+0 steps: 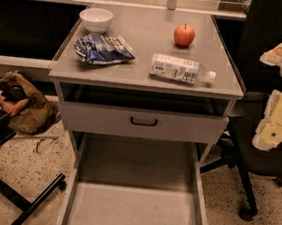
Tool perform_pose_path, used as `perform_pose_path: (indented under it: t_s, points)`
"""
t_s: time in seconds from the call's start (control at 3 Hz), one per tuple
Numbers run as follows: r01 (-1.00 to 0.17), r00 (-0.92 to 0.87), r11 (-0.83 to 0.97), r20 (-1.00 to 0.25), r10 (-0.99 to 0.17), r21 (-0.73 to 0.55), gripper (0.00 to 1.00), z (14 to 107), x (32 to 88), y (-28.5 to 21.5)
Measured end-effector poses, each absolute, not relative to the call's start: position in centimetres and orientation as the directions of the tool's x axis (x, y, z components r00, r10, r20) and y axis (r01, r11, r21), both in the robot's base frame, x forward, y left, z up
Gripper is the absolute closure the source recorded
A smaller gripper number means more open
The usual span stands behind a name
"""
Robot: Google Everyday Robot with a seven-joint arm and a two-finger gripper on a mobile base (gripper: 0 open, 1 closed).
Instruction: Place blue plastic bottle into middle drawer
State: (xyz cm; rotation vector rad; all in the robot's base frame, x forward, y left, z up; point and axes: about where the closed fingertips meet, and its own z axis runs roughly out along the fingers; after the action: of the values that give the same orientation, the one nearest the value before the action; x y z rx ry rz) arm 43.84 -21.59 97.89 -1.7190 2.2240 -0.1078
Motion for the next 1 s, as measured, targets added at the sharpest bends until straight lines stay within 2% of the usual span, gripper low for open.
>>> perform_pose_path:
  t_s: [0.33,1.0]
  points:
    - [-0.928,-0.219,0.270,-0.210,-0.953,-0.256,0.00,97.9,43.9,-21.6]
    - [-0.967,-0.059,0.118,-0.248,-0.967,-0.227,0.00,94.1,51.3,-16.2]
